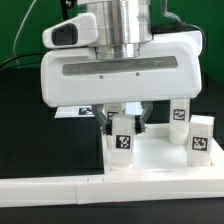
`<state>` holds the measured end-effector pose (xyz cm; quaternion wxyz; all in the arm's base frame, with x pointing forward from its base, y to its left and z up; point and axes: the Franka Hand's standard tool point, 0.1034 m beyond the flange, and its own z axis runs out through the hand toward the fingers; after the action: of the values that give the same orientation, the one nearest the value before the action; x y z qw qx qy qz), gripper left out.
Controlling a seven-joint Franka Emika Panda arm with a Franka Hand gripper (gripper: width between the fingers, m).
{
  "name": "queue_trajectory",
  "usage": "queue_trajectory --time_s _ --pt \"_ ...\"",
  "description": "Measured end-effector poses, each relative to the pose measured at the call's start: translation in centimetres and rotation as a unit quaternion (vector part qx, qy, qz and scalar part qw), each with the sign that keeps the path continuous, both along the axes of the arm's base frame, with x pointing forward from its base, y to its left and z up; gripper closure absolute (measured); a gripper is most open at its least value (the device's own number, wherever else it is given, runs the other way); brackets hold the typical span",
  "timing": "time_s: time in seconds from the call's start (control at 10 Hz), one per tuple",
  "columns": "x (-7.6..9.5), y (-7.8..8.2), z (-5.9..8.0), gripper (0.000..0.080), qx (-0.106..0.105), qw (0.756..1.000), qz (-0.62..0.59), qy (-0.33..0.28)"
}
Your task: Assemble square table
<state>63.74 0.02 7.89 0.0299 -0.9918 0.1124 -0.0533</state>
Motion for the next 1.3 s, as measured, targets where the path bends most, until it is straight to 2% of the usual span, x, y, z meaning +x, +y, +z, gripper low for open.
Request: queue_trajectory --time_s 0.2,0.3,0.5,0.6,0.7,0.8,1.0,1.1,1.2,1.3 --pt "-0.03 -0.12 0.00 0.0512 0.009 0.990 -0.143 0.001" --pt "-0.19 -0.09 -0.07 0.0512 0.016 0.973 -0.229 0.005" --pt "-0.46 0.02 -0.18 0.0512 0.044 0.912 -0.408 0.018" --pt "-0.45 -0.12 -0.23 0.0512 0.059 0.887 -0.458 0.022" --pt "-0.45 -0.22 -0.30 0.0512 0.069 0.866 -0.495 0.025" --pt "-0.45 -0.20 -0.30 0.0512 0.070 0.862 -0.501 0.025" --pt "-0.44 -0.20 -0.30 0.0512 0.068 0.870 -0.488 0.024" --pt "-0.11 -0.39 -0.08 0.0345 0.053 0.920 -0.388 0.009" --pt "-0.15 -0.32 -0.17 0.0345 0.041 0.961 -0.275 0.004" --pt "-0.42 0.01 -0.41 0.0191 0.036 0.979 -0.202 0.007"
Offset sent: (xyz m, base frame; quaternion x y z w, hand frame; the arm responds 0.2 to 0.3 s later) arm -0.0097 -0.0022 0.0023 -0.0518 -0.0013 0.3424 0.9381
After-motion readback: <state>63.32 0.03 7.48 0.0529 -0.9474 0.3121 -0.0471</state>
